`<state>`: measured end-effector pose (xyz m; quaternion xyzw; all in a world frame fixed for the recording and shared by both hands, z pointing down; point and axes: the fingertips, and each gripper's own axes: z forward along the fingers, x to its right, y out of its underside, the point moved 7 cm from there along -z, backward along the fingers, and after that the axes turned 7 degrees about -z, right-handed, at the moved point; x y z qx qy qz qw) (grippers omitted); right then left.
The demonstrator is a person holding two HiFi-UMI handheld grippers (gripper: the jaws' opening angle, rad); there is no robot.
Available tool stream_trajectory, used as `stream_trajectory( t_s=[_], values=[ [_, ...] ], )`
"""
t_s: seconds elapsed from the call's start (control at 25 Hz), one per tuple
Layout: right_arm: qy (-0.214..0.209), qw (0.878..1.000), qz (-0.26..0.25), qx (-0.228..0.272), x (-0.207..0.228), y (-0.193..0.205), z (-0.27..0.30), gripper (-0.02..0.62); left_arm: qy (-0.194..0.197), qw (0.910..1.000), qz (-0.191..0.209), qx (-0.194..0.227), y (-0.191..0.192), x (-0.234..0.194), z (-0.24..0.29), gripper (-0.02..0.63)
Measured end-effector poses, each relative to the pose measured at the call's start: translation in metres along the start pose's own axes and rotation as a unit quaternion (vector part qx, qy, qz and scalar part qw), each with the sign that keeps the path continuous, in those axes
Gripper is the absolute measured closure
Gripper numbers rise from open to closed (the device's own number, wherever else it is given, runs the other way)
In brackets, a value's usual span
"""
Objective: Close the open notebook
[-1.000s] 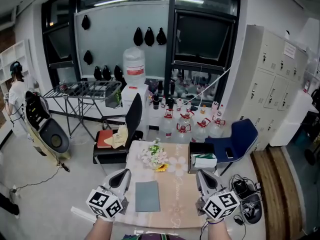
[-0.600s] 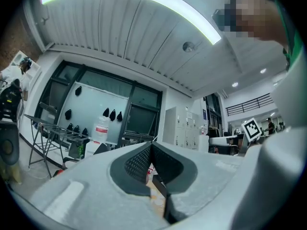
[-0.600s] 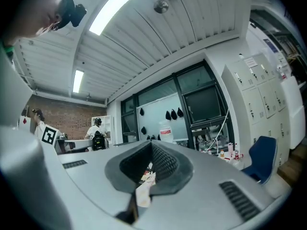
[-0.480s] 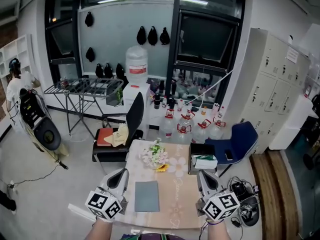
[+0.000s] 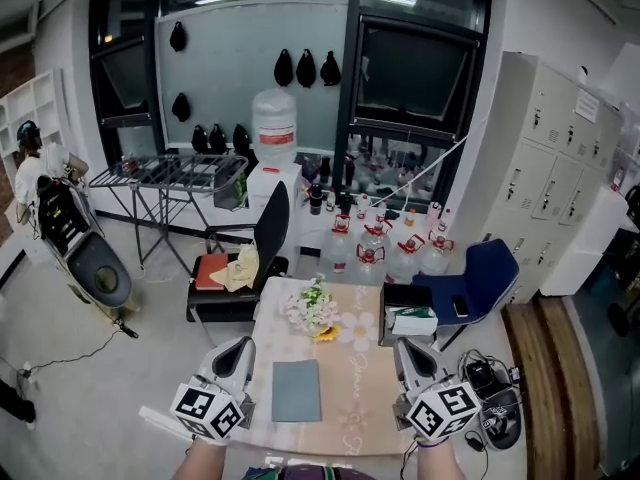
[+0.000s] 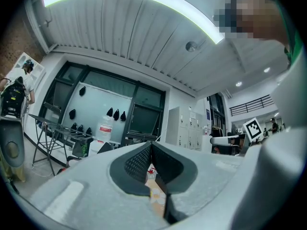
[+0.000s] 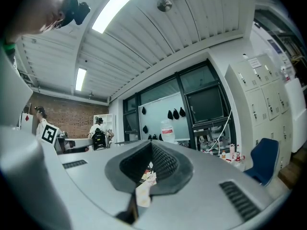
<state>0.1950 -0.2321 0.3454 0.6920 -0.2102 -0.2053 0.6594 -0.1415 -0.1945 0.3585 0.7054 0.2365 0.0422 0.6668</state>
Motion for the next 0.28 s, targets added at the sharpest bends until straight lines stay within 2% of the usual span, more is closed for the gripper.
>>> stream_trajectory(
  t_s=[0.28],
  values=[
    [-0.008,1.000,-0.013,0.005,-0.0018,0.0011,0.0000,0.595,0.006,0.9999,0.008,0.005,0.0017,0.0065,0.0009,0.589]
  ],
)
